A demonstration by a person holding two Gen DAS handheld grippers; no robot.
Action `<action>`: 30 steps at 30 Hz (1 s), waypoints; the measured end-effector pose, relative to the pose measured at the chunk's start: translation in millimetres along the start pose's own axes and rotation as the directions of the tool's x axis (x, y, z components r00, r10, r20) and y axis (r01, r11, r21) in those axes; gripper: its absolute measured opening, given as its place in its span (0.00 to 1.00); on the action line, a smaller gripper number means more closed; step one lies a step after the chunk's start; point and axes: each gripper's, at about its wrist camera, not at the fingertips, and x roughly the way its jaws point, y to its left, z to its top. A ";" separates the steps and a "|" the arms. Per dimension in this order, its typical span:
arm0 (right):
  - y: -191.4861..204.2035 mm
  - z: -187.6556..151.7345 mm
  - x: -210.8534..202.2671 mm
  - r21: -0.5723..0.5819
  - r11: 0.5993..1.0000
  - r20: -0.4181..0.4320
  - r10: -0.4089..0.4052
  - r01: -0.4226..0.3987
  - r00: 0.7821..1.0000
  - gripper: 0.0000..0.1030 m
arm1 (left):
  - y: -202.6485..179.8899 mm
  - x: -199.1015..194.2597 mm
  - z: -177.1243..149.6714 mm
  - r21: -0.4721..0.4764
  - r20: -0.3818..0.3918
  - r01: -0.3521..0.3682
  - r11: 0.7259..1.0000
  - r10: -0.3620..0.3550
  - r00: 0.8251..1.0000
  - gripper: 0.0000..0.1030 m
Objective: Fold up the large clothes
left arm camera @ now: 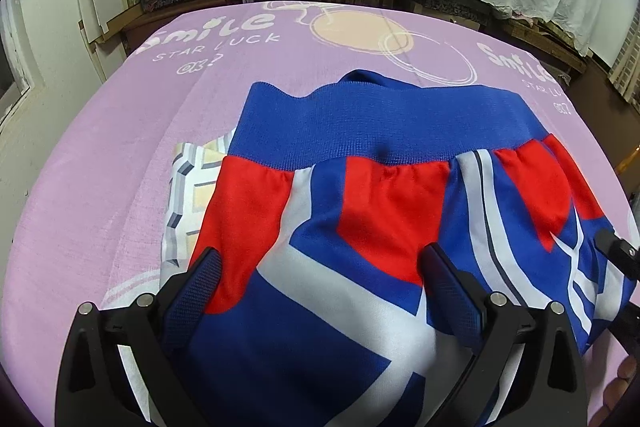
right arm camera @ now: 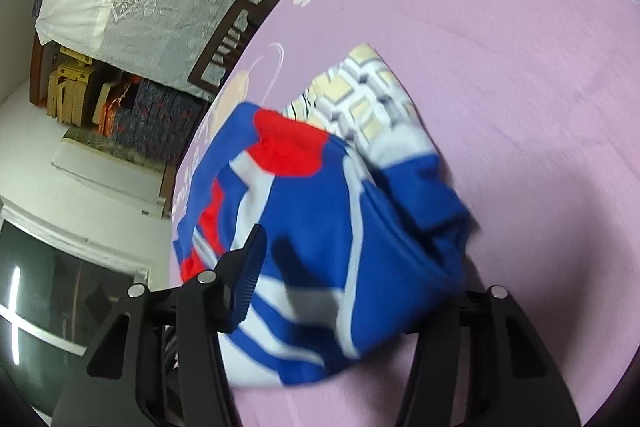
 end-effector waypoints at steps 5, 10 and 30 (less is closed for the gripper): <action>6.6 -2.1 6.1 -0.037 0.999 0.037 -0.020 0.022 0.999 0.50 | -0.4 -0.4 0.1 0.004 0.005 -0.008 1.000 0.008 1.000 0.97; 9.8 8.2 17.7 -0.026 1.000 0.029 -0.014 0.015 0.999 0.50 | -2.4 -1.6 -1.7 0.007 0.011 -0.017 1.000 0.017 1.000 0.97; 9.7 6.6 25.0 -0.171 0.985 0.032 0.015 -0.009 0.999 0.37 | -9.2 -4.2 -2.9 0.029 0.033 -0.055 0.998 0.054 0.998 0.97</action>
